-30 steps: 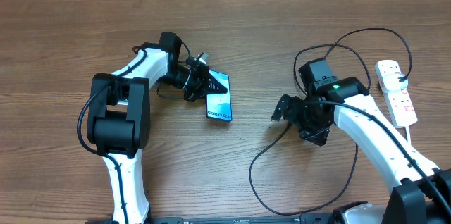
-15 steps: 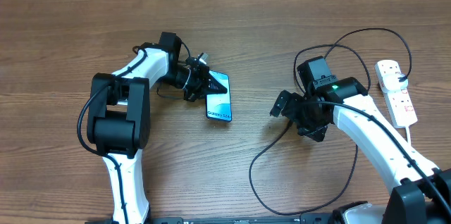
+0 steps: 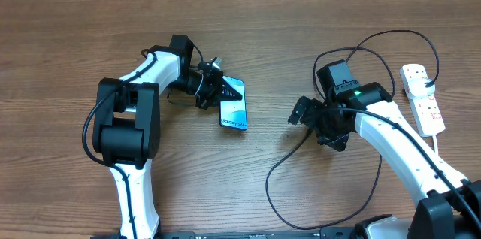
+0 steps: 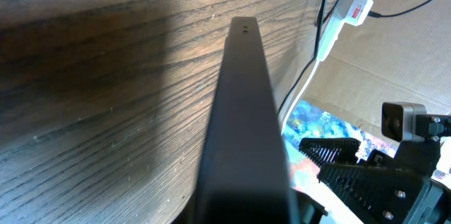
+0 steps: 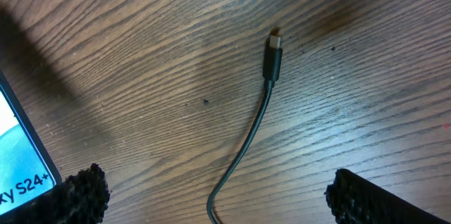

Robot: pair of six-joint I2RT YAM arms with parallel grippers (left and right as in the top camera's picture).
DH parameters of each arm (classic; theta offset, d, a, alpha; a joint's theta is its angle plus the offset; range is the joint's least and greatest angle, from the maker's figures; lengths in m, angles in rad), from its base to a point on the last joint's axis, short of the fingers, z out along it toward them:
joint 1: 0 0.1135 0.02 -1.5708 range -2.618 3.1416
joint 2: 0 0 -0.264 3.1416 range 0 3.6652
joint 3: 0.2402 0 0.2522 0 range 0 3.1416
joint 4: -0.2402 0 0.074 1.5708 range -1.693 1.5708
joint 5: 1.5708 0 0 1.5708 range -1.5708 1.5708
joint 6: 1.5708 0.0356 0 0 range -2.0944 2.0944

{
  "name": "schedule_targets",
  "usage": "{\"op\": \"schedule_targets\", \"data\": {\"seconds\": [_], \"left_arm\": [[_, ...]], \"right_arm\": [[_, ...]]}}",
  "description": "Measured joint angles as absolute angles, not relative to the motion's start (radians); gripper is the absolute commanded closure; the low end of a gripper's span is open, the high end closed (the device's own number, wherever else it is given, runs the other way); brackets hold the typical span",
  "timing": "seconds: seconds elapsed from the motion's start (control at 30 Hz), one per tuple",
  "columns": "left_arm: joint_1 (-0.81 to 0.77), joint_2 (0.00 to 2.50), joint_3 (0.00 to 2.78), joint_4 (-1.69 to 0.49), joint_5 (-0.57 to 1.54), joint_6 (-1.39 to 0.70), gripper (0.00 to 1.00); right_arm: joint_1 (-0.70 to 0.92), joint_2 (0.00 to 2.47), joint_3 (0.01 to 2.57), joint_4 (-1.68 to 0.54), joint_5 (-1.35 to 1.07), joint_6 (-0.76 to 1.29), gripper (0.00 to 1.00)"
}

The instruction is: Plug charger to phone and switch on socket

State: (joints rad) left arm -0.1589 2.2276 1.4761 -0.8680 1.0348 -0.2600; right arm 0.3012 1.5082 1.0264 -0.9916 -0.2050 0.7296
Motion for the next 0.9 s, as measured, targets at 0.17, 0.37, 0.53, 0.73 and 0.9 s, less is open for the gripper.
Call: {"op": "schedule_targets", "data": {"seconds": [0.17,0.37,0.53,0.73,0.9], "left_arm": [[-0.159,2.228,1.476,-0.868,1.035,-0.260,0.96],[-0.159,2.228,1.476,-0.868,1.035,-0.260,0.96],[-0.159,2.228,1.476,-0.868,1.035,-0.260,0.96],[-0.159,2.228,1.476,-0.868,1.035,-0.275,0.96],[-0.159,2.228,1.476,-0.868,1.035,-0.286,0.96]], "right_arm": [[0.301,1.508,1.026,-0.991,-0.205,0.729,0.00],[0.301,1.508,1.026,-0.992,-0.205,0.729,0.00],[0.301,1.508,1.026,-0.992,-0.205,0.729,0.00],[0.301,1.508,1.026,-0.992,-0.205,0.729,0.00],[0.301,1.508,1.026,-0.992,-0.205,0.729,0.00]]}}
